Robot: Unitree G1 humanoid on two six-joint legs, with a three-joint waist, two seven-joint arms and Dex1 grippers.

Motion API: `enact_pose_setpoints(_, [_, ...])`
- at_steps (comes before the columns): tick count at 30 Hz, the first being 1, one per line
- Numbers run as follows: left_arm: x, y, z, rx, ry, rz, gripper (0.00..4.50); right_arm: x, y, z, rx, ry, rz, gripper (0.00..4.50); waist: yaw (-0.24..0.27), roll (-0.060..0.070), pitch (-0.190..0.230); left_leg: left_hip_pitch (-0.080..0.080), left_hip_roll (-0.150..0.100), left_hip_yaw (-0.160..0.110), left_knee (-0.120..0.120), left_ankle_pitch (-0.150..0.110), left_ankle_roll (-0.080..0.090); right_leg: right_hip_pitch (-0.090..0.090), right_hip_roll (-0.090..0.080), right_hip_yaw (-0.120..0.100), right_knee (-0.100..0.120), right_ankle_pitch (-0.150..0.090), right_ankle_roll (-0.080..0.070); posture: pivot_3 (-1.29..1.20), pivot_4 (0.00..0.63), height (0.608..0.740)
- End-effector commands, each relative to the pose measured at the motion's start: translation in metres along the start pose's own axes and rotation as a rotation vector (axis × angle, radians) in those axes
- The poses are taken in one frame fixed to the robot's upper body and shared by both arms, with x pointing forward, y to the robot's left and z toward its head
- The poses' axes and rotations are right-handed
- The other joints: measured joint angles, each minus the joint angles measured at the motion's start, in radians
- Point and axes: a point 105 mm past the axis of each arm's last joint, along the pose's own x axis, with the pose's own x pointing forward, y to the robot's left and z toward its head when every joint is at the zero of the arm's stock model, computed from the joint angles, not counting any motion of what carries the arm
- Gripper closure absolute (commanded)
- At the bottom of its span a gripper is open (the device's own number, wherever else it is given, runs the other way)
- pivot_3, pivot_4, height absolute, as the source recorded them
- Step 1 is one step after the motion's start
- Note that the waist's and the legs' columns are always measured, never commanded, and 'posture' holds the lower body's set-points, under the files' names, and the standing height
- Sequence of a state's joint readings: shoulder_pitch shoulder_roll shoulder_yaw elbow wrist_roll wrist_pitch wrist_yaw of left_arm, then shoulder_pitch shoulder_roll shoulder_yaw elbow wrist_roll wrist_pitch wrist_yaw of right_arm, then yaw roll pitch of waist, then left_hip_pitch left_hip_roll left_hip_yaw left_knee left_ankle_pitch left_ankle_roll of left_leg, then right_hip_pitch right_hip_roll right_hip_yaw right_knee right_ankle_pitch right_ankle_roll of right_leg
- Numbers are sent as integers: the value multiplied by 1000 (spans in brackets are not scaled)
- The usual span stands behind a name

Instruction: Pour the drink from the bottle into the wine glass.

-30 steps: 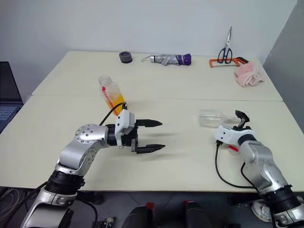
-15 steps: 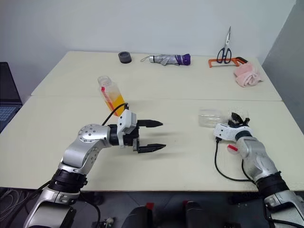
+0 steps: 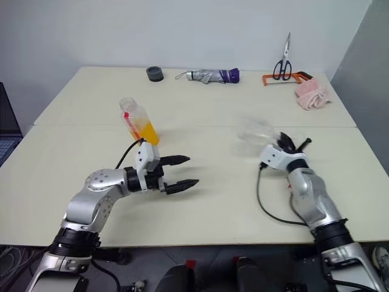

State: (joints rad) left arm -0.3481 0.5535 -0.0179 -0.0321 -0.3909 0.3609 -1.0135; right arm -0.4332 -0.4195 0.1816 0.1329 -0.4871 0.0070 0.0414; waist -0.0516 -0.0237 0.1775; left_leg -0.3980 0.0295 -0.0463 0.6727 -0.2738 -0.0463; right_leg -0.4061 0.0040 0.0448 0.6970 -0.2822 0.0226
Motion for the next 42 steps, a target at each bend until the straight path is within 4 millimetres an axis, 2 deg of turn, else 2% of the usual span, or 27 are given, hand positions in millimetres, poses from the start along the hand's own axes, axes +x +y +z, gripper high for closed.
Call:
enact_pose_setpoints(1, [-13, 4, 16, 22, -34, 57, 0, 11, 7, 40, 318, -145, 22, 4373, 1, 0, 0, 0, 0, 0, 0, 0, 0, 0, 0, 0, 0, 0, 0, 0, 150, 740])
enact_pose_setpoints(4, [-24, 0, 20, 21, -21, 87, 0, 25, 48, 69, 601, -219, 146, 4373, 0, 0, 0, 0, 0, -2, 0, 0, 0, 0, -1, 0, 0, 0, 0, 0, 150, 740])
enact_pose_setpoints(8, [-32, -2, 26, 25, -8, 116, 0, 46, 80, 84, 811, -211, 221, 4373, 0, 1, 1, 0, -1, -2, -1, 0, 0, 0, -3, -1, 0, 0, 0, 0, 150, 740])
enact_pose_setpoints(11, [-37, 0, 35, 32, -11, 138, 0, 57, 97, 88, 901, -183, 268, 4373, 2, 1, 1, 1, -1, -2, -2, 0, 0, 0, -3, -1, 0, 0, 0, 0, 150, 740])
enact_pose_setpoints(15, [-41, 0, 44, 37, -12, 156, 0, 52, 112, 82, 896, -182, 337, 4373, 4, 1, 1, 1, -1, -3, -4, 0, 0, 0, -4, -1, -1, 0, -1, 0, 150, 740])
enact_pose_setpoints(20, [-44, 3, 47, 37, -15, 174, 0, 38, 124, 65, 864, -166, 388, 4373, 3, 1, 1, 4, -1, -2, -7, 0, 0, 0, -5, 0, -1, 0, -1, 0, 150, 740])
enact_pose_setpoints(23, [-44, 5, 47, 38, -15, 176, 0, 32, 130, 63, 839, -173, 429, 4373, 3, 1, 1, 5, -1, -2, -8, 0, -1, 1, -5, 0, -1, -1, -2, 0, 150, 740])
enact_pose_setpoints(25, [-44, 7, 48, 40, -15, 178, 0, 31, 132, 65, 838, -185, 447, 4373, 3, 1, 1, 5, -2, -2, -8, 0, -1, 2, -5, 0, -1, -1, -2, 0, 150, 740])
enact_pose_setpoints(31, [-48, 16, 58, 91, -29, 209, 0, 41, 118, 97, 941, -297, 426, 4373, -2, 1, 1, 6, -2, -2, -8, 0, -1, 1, -4, 0, -1, -1, -2, 0, 150, 740])
enact_pose_setpoints(42, [-53, 20, 65, 122, -45, 212, 0, 36, 133, 83, 958, -225, 478, 4373, -5, 1, 1, 6, -1, -2, -9, 0, -1, 1, -3, 0, -1, -1, -3, 0, 150, 740])
